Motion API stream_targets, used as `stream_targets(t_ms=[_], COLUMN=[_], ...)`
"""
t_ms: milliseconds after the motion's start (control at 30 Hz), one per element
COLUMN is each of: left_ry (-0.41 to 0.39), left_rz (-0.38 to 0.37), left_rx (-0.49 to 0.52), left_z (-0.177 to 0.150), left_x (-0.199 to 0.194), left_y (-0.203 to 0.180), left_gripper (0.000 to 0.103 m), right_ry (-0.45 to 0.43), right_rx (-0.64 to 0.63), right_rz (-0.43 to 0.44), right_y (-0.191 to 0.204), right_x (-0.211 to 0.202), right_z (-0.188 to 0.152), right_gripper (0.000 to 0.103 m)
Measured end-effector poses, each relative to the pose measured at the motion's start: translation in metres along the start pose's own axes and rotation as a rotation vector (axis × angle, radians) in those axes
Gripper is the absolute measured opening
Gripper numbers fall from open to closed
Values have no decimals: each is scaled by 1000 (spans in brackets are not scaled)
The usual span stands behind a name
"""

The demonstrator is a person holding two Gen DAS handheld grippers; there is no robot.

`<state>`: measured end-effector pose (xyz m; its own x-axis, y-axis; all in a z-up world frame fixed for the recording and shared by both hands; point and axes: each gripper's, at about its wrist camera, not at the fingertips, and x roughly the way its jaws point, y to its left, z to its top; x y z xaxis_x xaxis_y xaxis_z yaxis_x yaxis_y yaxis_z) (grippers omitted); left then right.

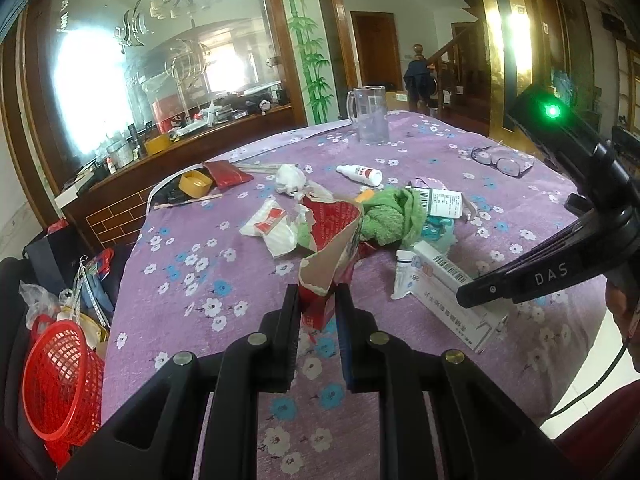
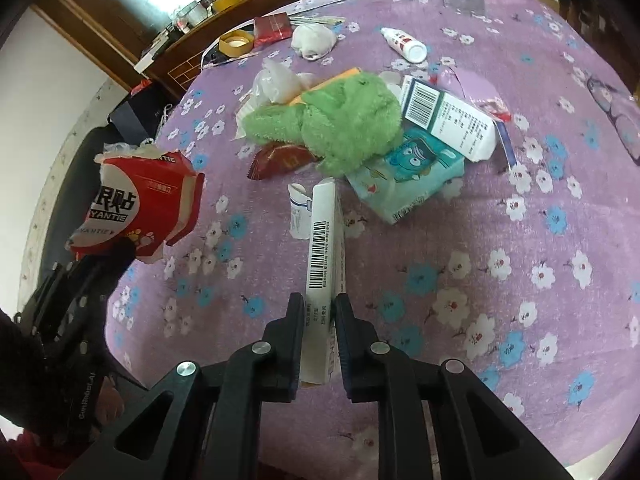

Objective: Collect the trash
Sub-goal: 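Grasp the long white barcode box with the right tool, then release the paper cup into the red basket while the right tool drops the box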

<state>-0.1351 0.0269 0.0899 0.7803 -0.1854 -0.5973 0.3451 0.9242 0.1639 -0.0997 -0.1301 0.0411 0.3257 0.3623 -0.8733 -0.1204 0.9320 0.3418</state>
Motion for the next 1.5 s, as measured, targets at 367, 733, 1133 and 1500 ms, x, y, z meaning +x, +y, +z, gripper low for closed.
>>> stream_targets(t_ms=[367, 733, 1133, 1500], left_ry=[-6, -2, 23, 70], left_rz=[39, 162, 348, 422], left_rx=[-63, -189, -331, -440], left_z=[-3, -19, -56, -89], left_x=[-9, -35, -77, -84], left_y=[26, 88, 193, 294], left_gripper=[16, 16, 17, 17], right_ry=[-76, -45, 32, 81], right_rx=[-83, -213, -395, -490], right_rz=[73, 125, 261, 336], right_y=[26, 92, 226, 359], right_x=[-22, -7, 29, 85], right_z=[3, 25, 57, 86], right_gripper=[15, 15, 15, 15])
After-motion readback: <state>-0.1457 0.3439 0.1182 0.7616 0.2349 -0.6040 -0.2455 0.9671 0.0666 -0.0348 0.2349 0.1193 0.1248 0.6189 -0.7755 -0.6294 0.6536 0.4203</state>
